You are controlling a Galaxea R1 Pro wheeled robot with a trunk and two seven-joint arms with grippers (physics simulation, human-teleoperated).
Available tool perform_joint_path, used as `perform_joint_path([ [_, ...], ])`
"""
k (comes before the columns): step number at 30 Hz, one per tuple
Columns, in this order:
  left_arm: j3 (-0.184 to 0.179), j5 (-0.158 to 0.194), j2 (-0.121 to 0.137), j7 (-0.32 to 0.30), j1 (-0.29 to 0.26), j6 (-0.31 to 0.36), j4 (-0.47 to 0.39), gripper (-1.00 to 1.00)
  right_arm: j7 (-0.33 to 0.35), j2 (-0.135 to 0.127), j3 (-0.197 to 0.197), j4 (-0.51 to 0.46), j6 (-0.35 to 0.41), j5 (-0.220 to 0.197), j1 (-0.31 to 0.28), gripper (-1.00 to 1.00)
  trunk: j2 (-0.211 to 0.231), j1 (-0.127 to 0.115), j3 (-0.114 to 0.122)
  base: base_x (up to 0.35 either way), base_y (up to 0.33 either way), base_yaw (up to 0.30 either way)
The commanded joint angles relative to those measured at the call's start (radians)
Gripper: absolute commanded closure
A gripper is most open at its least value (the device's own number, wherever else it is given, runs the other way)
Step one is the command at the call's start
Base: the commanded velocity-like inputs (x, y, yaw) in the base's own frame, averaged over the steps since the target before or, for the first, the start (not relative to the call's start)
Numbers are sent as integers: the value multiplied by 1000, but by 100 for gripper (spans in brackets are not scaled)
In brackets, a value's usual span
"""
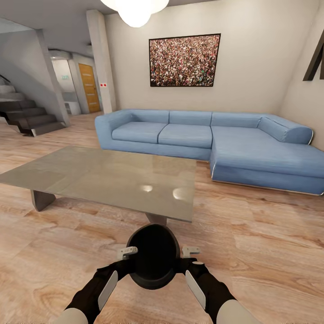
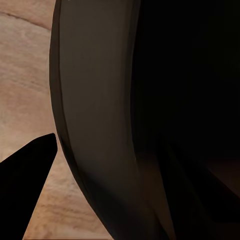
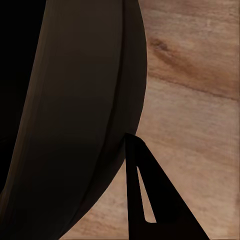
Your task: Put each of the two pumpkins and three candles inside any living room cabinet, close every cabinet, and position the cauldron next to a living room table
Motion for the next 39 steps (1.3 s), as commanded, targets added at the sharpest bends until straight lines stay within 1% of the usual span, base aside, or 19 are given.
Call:
perform_joint_path([
  [1,-4,0,8,1,0,5,0,100,-9,-2,11,-67,3,-18,-1,100,-1,0,-5,0,0,0],
  [18,-4,0,9,1,0,5,0,100,-9,-2,11,-67,3,-18,-1,100,-5,8,-71,0,0,0],
  [30,-4,0,8,1,0,5,0,100,-9,-2,11,-67,3,-18,-2,100,-5,8,-71,0,0,0],
  [39,-4,0,9,1,0,5,0,100,-9,-2,11,-67,3,-18,-1,100,-5,8,-71,72,0,0],
])
